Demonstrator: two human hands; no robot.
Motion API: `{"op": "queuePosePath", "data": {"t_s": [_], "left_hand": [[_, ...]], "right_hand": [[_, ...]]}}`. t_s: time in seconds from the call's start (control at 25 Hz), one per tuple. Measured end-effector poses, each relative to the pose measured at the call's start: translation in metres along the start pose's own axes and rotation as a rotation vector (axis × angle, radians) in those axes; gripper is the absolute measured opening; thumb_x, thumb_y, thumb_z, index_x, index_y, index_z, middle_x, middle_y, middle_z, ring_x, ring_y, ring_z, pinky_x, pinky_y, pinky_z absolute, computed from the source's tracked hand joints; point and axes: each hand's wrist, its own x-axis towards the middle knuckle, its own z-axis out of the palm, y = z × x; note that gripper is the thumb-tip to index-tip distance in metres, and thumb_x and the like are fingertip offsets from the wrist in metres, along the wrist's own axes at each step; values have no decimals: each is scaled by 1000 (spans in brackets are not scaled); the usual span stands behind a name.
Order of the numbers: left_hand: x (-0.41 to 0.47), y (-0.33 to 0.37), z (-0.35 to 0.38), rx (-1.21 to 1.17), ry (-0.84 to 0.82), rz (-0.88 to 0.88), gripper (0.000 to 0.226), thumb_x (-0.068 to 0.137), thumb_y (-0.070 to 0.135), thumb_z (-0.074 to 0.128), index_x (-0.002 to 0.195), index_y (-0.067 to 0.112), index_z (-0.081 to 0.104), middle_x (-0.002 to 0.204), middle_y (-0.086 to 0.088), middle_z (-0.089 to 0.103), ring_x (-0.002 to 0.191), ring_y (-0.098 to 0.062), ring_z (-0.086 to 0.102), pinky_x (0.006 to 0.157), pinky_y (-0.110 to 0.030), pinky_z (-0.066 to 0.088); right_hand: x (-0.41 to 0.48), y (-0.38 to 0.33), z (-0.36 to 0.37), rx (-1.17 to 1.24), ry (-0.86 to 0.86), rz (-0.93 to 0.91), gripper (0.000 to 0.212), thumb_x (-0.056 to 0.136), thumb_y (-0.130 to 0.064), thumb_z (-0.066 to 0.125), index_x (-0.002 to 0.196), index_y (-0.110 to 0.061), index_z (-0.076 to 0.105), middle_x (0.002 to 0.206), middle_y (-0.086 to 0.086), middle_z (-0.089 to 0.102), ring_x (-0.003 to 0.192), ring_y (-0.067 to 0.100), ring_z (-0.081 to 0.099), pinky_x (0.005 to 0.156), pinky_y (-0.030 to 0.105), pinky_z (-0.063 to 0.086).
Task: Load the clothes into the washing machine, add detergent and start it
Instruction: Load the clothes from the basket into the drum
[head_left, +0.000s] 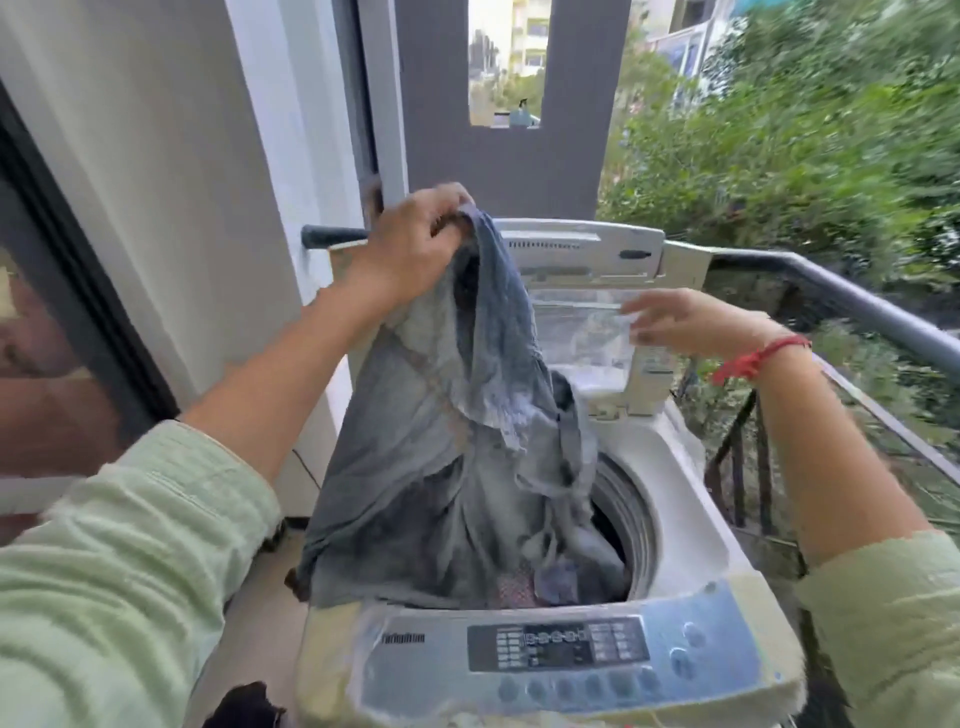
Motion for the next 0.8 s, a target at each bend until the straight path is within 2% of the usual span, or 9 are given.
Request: {"op": "queuePosePath", "data": {"t_s": [0.08, 0.16, 0.24, 0.32, 0.44, 0.52, 0.6, 0.68, 0.8], "left_hand": [[-3, 3, 15, 116, -117, 65, 21, 91, 23, 46, 95, 8, 61, 91, -11, 63, 84, -24, 57, 73, -36, 43], [-5, 9, 21, 149, -186, 98, 20, 90, 19, 46, 91, 4, 60, 90, -13, 62, 85, -27, 57, 75, -38, 42], [-9, 10, 15, 141, -183, 86, 17, 89, 16, 48, 91, 6, 61, 89, -10, 64, 84, -23, 57, 75, -36, 42], [-20, -2, -2, 108, -142, -11, 18, 87, 21, 51, 99, 13, 62, 93, 2, 63, 85, -13, 56, 77, -31, 44], [-74, -45, -22, -34, -207, -355, 69, 73, 47, 74, 130, 31, 40, 119, 7, 49, 108, -8, 49, 92, -24, 41], [-137, -87, -8, 6, -434, -665, 110, 58, 55, 81, 143, 38, 13, 149, -5, 23, 137, -22, 25, 110, -43, 28], [-208, -127, 22, 54, -681, -957, 134, 50, 63, 80, 146, 37, -9, 157, -6, -5, 145, -25, 2, 115, -50, 16], [-265, -151, 47, -99, -703, -1202, 143, 45, 62, 84, 148, 31, -9, 157, -6, 4, 143, -28, 14, 111, -47, 26], [-304, -156, 65, -612, -377, -1423, 121, 42, 50, 89, 141, 20, 26, 136, -4, 48, 115, -23, 52, 96, -39, 45]], "right_hand": [[-1, -27, 37, 265, -40, -232, 78, 74, -29, 76, 134, -45, 30, 134, -13, 39, 120, 10, 43, 98, 25, 40], [8, -46, 92, 338, -171, -408, 90, 68, -31, 80, 133, -53, 21, 135, -26, 36, 123, 1, 42, 101, 16, 38], [29, -50, 135, 356, -112, -432, 61, 75, -23, 78, 128, -30, 49, 113, -16, 59, 102, 5, 59, 85, 17, 50], [46, -54, 141, 466, 34, -350, 17, 84, -17, 70, 90, -3, 65, 70, -14, 62, 65, 1, 56, 57, 17, 45], [53, -70, 106, 818, 289, -274, 25, 93, -9, 55, 68, -14, 57, 44, -21, 51, 46, -9, 42, 48, 9, 35], [54, -84, 85, 891, 355, -302, 30, 97, -13, 47, 68, -20, 52, 43, -23, 52, 46, -12, 45, 50, 6, 35], [56, -91, 86, 831, 319, -309, 20, 92, -32, 48, 74, -25, 54, 52, -21, 58, 56, -10, 50, 58, 10, 39], [61, -85, 97, 805, 322, -268, 24, 81, -47, 49, 74, -25, 56, 61, -16, 58, 65, 3, 52, 63, 23, 40], [59, -75, 108, 826, 329, -222, 23, 96, -27, 46, 75, -23, 55, 54, -18, 61, 59, -3, 55, 60, 17, 44]]}}
